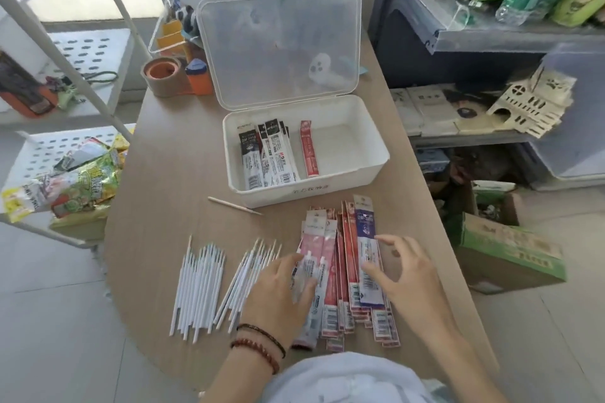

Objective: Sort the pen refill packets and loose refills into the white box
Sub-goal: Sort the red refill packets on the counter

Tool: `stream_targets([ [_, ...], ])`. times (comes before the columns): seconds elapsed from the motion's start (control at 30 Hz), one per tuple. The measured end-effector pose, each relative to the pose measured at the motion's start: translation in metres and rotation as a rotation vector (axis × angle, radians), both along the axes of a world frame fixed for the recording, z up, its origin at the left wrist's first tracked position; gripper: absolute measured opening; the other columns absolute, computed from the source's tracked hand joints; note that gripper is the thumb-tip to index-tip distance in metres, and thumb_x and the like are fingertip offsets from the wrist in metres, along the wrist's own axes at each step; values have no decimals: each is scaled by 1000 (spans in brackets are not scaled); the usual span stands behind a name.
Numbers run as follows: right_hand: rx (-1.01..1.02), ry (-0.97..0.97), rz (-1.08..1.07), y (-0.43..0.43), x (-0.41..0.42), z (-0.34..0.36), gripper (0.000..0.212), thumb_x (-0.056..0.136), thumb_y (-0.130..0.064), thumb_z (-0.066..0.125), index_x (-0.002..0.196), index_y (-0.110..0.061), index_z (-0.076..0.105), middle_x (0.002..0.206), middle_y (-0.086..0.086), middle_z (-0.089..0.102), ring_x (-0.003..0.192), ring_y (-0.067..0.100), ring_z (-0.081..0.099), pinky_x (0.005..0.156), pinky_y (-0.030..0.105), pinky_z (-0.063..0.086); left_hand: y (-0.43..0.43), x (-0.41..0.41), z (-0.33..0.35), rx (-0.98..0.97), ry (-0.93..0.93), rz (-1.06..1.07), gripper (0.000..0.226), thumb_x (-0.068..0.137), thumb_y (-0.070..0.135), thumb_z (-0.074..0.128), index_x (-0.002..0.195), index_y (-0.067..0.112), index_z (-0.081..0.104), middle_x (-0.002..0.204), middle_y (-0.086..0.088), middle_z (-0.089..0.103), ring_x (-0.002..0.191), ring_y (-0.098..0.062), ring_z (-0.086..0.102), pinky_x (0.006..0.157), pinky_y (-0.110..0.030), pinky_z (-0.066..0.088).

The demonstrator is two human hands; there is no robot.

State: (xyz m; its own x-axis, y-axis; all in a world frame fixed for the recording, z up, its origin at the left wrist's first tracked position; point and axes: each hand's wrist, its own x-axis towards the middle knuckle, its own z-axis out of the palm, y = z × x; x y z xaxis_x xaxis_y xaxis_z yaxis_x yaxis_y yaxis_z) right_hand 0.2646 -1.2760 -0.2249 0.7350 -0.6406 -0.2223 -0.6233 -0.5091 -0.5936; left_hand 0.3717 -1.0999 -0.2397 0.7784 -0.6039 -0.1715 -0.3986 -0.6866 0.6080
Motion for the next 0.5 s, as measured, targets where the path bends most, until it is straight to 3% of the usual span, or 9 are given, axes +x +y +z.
stream_targets([
  [0.13,40,60,-7,8,2,-4,63,79,-56,68,133,-42,40,132,-17,40,110,-2,40,86,20,38,-14,-9,-2,51,13,38,58,88,53,48,137,26,32,134,6,37,121,-5,35,103,-15,28],
  [0.33,56,64,-6,15,6,-10,68,80,-49,71,137,-37,38,131,-14,39,117,3,44,89,17,38,-25,-10,-3,240,10,31,99,68,80,45,144,23,16,144,-1,27,135,-18,22,115,-32,24],
  [0.5,68,51,-22,12,8,-12,70,78,-49,74,137,-37,38,133,-12,40,116,4,48,90,21,46,-33,-9,2,344,29,22,111,65,81,49,147,21,5,151,-7,16,140,-24,15,117,-35,21],
])
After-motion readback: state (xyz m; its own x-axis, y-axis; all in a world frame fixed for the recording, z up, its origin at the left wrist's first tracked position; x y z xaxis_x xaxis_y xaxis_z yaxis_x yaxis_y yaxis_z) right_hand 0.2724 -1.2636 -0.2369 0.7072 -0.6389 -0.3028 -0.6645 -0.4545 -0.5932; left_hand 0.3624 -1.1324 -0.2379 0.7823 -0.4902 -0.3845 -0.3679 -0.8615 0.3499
